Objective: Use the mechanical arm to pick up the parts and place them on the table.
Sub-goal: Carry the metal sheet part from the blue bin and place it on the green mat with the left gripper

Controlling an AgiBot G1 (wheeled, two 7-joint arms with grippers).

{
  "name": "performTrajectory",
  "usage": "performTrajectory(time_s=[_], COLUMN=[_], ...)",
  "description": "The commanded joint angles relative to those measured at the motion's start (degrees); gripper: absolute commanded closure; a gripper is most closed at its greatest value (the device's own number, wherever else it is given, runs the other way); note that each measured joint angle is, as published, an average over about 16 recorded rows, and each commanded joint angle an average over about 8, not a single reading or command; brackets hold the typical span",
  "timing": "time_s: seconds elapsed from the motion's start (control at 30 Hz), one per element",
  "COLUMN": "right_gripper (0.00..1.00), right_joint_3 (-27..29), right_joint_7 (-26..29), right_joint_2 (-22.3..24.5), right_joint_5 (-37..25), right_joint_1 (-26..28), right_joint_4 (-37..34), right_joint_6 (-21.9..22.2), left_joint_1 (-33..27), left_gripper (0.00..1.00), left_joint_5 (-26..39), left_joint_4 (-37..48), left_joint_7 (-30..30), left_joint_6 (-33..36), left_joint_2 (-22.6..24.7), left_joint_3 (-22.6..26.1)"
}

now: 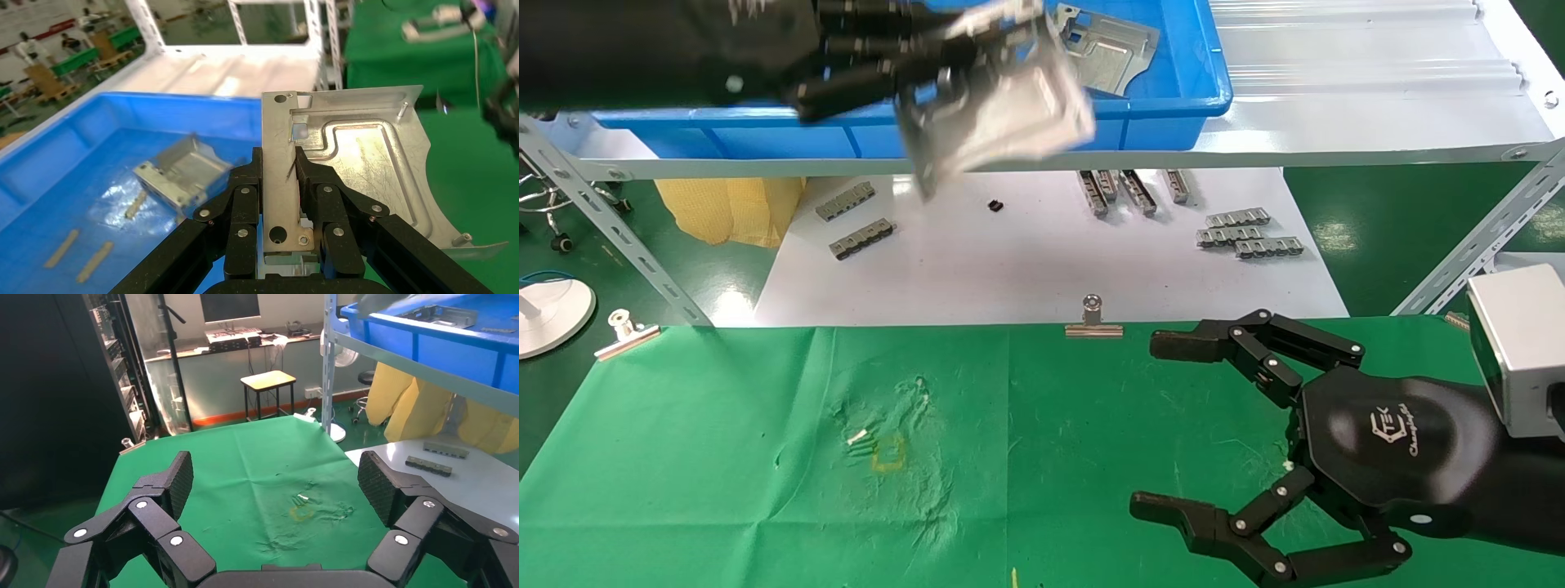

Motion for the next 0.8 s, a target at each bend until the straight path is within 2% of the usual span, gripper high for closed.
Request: performTrajectory(time_s=[0.03, 0.2, 0.37, 0.53, 0.77, 0.8], right_gripper=[0.00, 0.00, 0.00, 0.00, 0.00, 0.00], right_joint_3=[0.00, 0.00, 0.00, 0.00, 0.00, 0.00], right_joint_7=[0.00, 0.00, 0.00, 0.00, 0.00, 0.00], right_joint_2=[0.00, 0.00, 0.00, 0.00, 0.00, 0.00], right_joint_5=[0.00, 0.00, 0.00, 0.00, 0.00, 0.00], right_joint_1=[0.00, 0.00, 0.00, 0.00, 0.00, 0.00], right_joint_4=[0.00, 0.00, 0.00, 0.00, 0.00, 0.00], right_joint_6=[0.00, 0.00, 0.00, 0.00, 0.00, 0.00], left_joint_1=[0.17, 3.91, 8.18, 10.73, 12.32, 12.45], left_gripper=[1.00, 1.00, 1.00, 1.00, 1.00, 0.96], left_joint_5=[0.27, -0.41, 1.81, 5.48, 8.74, 9.00], left_joint_4=[-0.99, -7.82, -11.54, -8.19, -1.11, -0.22], left_joint_7=[1.54, 4.83, 10.41, 16.35, 22.93, 23.65], left_joint_6=[2.15, 2.33, 1.49, 0.00, -1.07, -1.30], left_joint_2=[-0.82, -4.84, -7.46, -6.12, -2.63, -2.23], left_joint_3=[0.53, 5.03, 11.36, 15.66, 18.34, 18.54])
